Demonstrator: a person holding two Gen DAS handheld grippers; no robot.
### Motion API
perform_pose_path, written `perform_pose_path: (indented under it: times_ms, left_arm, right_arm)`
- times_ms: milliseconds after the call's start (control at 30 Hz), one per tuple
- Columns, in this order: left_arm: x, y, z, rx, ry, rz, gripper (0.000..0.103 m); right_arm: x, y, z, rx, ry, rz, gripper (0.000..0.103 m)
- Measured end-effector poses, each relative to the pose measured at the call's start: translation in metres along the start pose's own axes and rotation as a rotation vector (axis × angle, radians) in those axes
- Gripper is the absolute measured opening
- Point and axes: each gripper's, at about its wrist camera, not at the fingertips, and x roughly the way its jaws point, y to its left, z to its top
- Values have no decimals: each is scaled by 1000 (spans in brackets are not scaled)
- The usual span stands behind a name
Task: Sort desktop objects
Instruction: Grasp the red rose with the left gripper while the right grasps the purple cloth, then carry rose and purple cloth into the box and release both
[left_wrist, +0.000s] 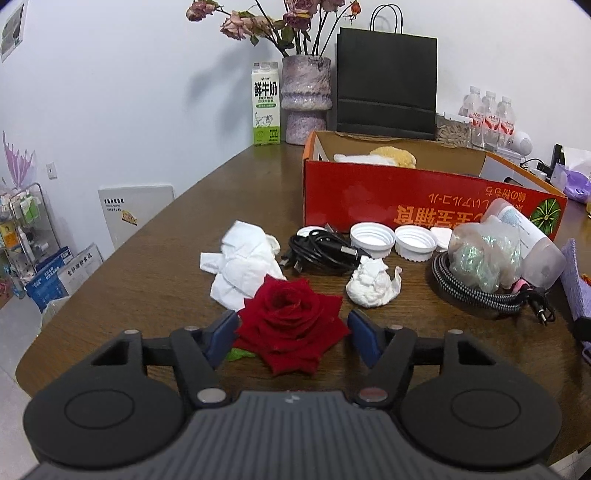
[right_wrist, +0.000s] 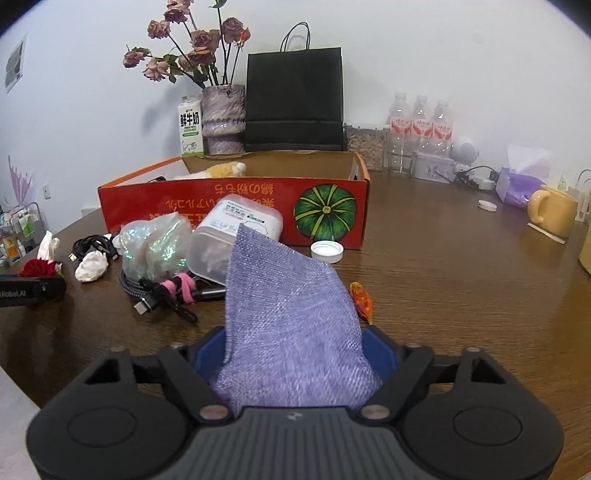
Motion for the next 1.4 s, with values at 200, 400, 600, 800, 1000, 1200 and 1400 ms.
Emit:
perform_pose_path:
  times_ms: [200,400,600,800,1000,1200,1400]
  left_arm:
    - [-4,0,-1,-2,-6,2,57]
    - [-9,-3,-3,13,-18,7,53]
    - [-21,-10,-2,48,-58,3,51]
    - [-34,-15,1,69,-99,1,50]
    - [-43,-19,13,57,-162,-35,50]
    - [-40,-33,47,45,-234,-103,50]
    - [-14,-50,99,13,-279,-164,50]
  right_arm:
    - [-5,3,-2,-14,-15,14,40]
    - [-8,5,-3,-13,-20,48,19]
    - [-18,4,-2,-9,-61,66,17]
    - [-31,5,3,-12,-111,67,17]
    - [-41,5,18,-29,-181,67,17]
    - [-43,9,55,-67,-292,51,17]
    - [-20,11,102,-74,-347,60,17]
